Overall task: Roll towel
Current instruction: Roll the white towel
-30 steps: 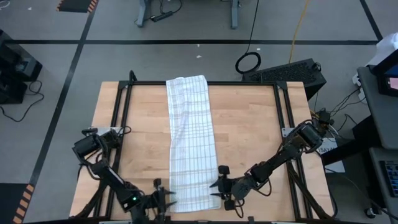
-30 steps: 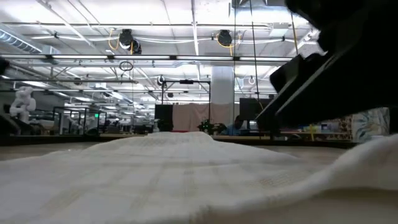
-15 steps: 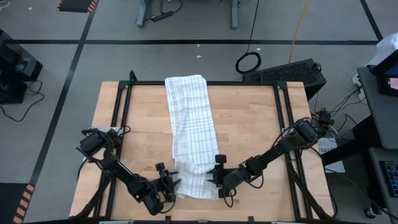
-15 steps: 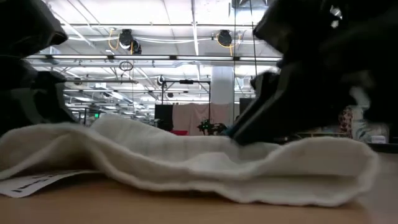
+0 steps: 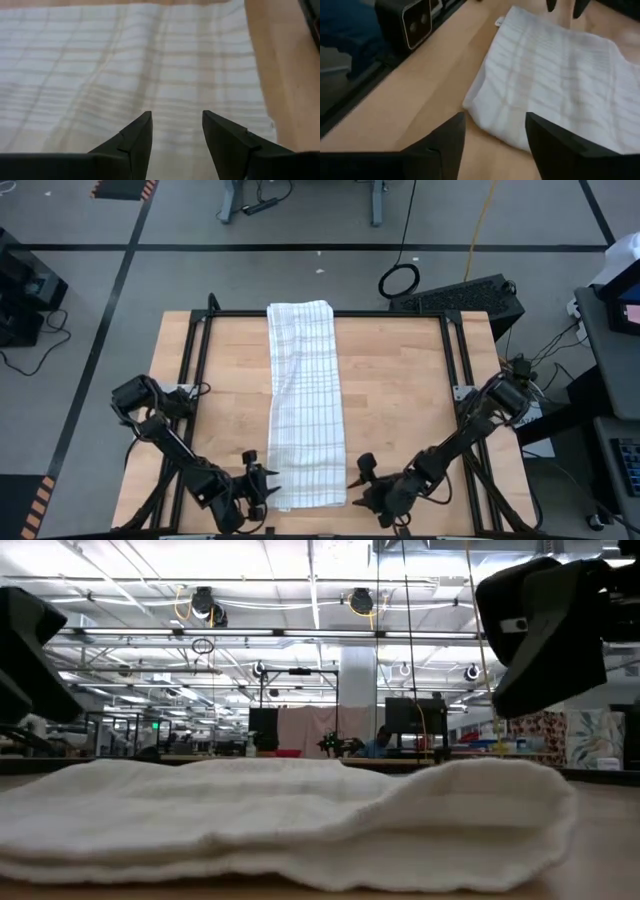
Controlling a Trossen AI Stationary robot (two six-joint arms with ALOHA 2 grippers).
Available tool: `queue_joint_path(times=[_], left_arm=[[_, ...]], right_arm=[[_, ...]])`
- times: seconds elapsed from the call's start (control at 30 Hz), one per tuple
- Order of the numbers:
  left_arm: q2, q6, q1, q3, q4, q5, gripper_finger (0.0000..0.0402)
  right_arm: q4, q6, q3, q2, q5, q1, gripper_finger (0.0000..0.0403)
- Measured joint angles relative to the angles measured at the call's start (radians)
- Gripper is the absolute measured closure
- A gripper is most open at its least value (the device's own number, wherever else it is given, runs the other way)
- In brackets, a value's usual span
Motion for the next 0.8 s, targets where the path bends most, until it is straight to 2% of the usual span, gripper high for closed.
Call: queue_joint_path(times=[0.17,0.4,0.67,0.8], left_arm=[[0.040,-0.006,0.019,-0.001,0.000,0.027,0.0222],[0.095,-0.008,0.047,0.000,0.018,0.043,0.0222],[0.116,-0.001,0.090,0.003,0.047,0.059,0.0222],[0.116,-0.003,0.100,0.003,0.044,0.073,0.0222]], right_arm=[[0.028,-0.039,0.007,0.061,-0.001,0.000,0.0183],[0.104,-0.131,0.007,0.111,-0.015,-0.022,0.0186],[0.125,-0.133,0.008,0.123,-0.174,-0.085,0.0207],[0.127,-0.130,0.008,0.124,-0.216,-0.099,0.0229]])
